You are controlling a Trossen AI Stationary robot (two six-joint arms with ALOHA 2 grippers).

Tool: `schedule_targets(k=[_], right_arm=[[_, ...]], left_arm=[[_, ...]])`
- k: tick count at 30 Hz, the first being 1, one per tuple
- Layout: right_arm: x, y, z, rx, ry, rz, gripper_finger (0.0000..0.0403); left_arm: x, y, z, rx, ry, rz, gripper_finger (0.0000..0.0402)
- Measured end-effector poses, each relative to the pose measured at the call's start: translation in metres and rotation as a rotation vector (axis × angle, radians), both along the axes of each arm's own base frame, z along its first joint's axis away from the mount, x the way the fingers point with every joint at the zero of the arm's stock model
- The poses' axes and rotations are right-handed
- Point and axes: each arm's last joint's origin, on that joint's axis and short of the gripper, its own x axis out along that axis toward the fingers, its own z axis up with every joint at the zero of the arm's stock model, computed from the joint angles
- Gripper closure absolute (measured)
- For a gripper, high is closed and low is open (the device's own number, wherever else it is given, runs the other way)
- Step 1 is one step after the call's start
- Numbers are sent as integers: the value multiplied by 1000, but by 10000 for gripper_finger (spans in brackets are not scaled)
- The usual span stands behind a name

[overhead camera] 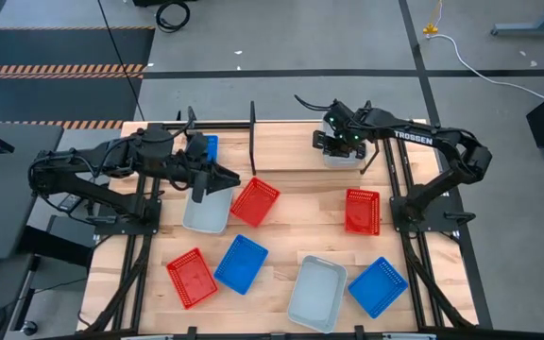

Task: Stack baskets on shelf by color
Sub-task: Put the top right gray bin on the shelf

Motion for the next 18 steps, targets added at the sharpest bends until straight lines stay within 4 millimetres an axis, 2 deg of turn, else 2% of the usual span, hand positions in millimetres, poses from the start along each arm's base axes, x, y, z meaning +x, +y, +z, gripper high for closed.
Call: schedule_targets(k=[6,11,15,18], right_arm=[[4,1,1,-57,-10,79,273],[14,-1,9,-102,-143,196,273],[24,2,29,-165,-223,352,273],[27,6,44,-213,-207,446,273]], left_arm=[[0,0,0,0,0,0,260],[0,0,0,0,0,0,260],[0,0,0,17,-1,-4,260],[0,0,0,24,-2,-5,260]])
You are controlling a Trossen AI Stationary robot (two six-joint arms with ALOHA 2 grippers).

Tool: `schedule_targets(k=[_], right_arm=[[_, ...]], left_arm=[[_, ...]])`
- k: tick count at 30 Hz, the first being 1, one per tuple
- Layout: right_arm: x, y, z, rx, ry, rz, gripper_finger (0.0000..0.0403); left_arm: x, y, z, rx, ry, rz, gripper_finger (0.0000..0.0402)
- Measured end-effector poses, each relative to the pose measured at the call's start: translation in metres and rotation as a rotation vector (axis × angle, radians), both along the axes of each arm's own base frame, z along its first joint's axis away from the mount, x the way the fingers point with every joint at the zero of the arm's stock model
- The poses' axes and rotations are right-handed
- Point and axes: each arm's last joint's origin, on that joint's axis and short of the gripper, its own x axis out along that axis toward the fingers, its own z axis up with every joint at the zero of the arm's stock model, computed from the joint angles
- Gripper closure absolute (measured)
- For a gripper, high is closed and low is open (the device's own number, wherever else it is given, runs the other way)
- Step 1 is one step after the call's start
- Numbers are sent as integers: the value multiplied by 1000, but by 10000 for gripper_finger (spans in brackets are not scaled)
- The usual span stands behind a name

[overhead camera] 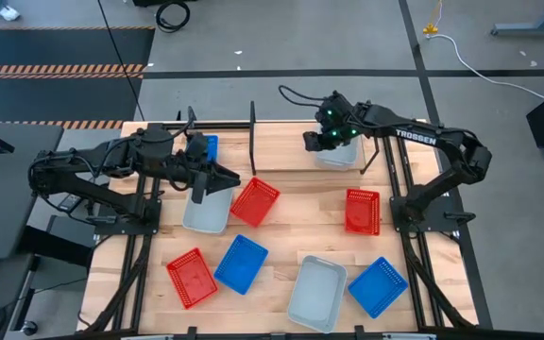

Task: Stack baskets on shelf by color
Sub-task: Put the top right gray bin on the shelf

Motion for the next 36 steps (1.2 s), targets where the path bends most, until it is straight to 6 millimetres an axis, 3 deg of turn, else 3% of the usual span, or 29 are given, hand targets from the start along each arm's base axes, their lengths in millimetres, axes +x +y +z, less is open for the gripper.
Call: schedule_targets(k=[5,12,17,23,30,36], right_arm=[[-5,2,13,-80,95,50,273],[-19,26,2,13,311,241,273],[-26,43,2,-111,480,408,273],[-29,41,1,-218,541,451,273],[-28,29,-13,-210,491,383,273],[-8,21,-6,-240,245,250,273]], left_arm=[[0,1,0,-10,0,22,261],[0,1,0,-16,0,55,263],[0,2,0,-16,-1,68,264],[0,3,0,-11,-1,93,265],[0,2,0,-11,-1,93,267],[0,3,0,-19,-2,112,267]])
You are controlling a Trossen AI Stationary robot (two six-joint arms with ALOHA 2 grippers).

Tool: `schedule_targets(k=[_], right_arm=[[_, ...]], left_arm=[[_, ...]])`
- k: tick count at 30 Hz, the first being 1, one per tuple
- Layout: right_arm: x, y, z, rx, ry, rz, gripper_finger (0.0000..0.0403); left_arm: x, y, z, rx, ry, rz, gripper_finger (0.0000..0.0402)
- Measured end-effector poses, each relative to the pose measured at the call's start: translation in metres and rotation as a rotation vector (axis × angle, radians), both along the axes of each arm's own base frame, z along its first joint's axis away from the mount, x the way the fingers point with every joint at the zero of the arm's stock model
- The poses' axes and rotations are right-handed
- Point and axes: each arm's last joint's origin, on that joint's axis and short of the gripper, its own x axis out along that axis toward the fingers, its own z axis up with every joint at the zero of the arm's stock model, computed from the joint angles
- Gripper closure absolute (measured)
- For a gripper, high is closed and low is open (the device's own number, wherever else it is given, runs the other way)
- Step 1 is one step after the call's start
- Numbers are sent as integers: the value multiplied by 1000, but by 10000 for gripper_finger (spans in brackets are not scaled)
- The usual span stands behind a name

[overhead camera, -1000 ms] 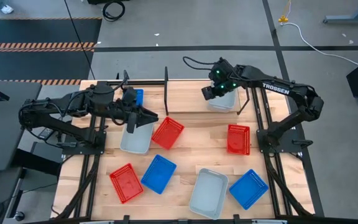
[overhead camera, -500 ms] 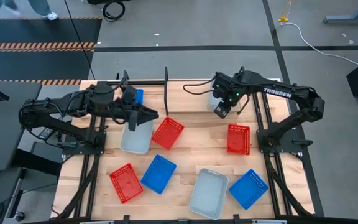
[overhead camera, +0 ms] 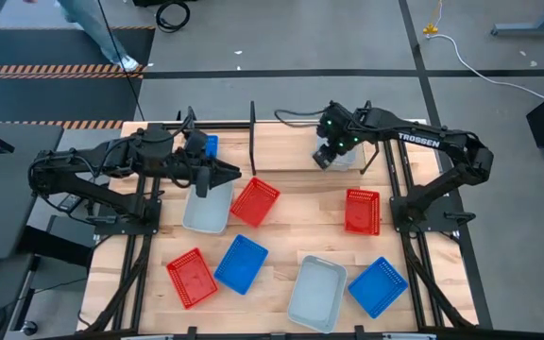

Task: Stack baskets on shelf by color
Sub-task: Put the top right gray bin on the shelf

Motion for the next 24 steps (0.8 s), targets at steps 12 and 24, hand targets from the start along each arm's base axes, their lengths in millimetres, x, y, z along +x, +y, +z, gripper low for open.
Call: schedule_targets(k=[12,24], right_arm=[[4,-20,-29,135,104,-335,275],[-15,-21,-44,154,384,-263,275]], left_arm=[[0,0,0,-4,0,4,267],[0,0,0,-6,0,0,267]])
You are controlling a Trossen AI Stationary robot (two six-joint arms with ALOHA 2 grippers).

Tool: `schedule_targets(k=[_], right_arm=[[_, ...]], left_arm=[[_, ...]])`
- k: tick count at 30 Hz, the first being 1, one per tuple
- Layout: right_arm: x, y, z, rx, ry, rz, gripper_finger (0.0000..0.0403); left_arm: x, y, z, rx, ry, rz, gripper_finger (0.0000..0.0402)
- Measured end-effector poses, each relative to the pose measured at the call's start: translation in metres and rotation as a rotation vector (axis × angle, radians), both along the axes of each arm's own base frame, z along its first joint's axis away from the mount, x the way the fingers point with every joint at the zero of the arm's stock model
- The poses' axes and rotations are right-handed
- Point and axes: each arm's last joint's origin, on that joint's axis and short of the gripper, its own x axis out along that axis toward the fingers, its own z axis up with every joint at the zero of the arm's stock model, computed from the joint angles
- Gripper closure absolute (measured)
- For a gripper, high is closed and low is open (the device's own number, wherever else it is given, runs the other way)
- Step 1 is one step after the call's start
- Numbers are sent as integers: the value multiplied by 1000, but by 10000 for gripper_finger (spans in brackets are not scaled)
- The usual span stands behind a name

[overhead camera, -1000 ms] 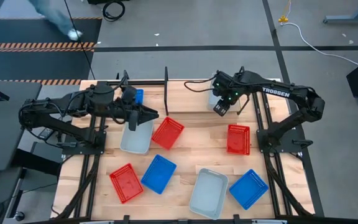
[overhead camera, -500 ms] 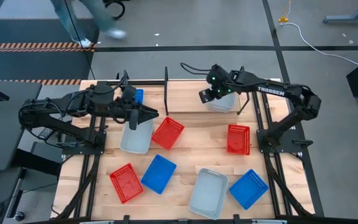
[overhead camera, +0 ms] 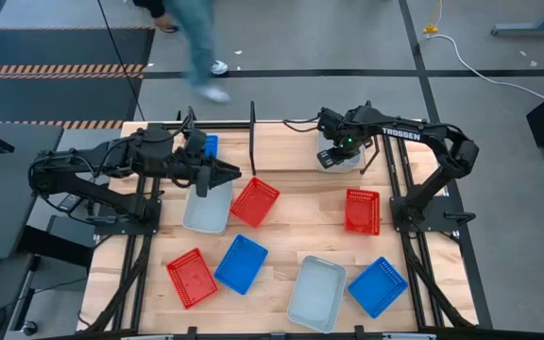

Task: Stack baskets on shelf by color
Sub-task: Put the top right gray bin on the shelf

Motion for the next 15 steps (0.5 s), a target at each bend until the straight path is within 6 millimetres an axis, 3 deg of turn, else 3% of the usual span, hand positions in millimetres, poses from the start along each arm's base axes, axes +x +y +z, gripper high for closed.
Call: schedule_targets(k=[15], right_arm=[[-9,-7,1,-155,179,120,275]], left_arm=[[0,0,0,0,0,0,267]])
